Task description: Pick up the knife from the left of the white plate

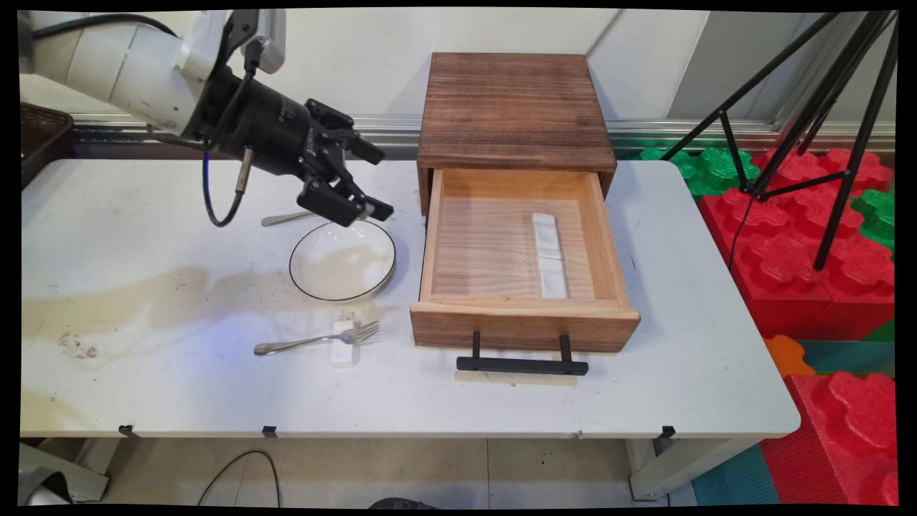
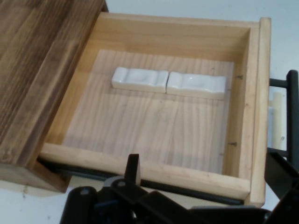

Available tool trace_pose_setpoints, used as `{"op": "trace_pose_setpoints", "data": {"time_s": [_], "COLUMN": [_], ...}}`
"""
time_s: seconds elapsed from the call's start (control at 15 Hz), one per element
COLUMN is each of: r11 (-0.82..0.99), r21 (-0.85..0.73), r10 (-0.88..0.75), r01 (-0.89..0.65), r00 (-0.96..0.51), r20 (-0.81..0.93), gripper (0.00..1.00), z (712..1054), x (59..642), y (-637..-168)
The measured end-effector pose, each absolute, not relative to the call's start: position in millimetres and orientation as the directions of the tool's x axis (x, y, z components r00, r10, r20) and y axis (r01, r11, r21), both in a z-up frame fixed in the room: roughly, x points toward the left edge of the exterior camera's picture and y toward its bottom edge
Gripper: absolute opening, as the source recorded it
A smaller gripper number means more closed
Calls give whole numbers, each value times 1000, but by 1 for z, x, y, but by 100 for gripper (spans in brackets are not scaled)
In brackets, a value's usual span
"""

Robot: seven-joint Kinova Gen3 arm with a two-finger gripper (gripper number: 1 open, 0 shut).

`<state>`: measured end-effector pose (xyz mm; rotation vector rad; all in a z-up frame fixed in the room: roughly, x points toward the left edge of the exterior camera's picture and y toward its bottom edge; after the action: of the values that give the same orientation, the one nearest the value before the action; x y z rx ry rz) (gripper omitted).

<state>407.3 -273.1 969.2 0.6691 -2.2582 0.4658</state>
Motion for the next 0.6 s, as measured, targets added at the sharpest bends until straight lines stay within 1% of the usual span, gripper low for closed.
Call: {"op": "trace_pose_setpoints", "data": {"time_s": [0.33,0.6], "r11": [790,778], "r21": [-137,-167], "r10": [-350,-364], "r01": [-598,-606], "r00": [-623,-651], "r20": [700,666], "gripper": [100,100], "z": [972,971], "x": [426,441], "y": [-294,-323]}}
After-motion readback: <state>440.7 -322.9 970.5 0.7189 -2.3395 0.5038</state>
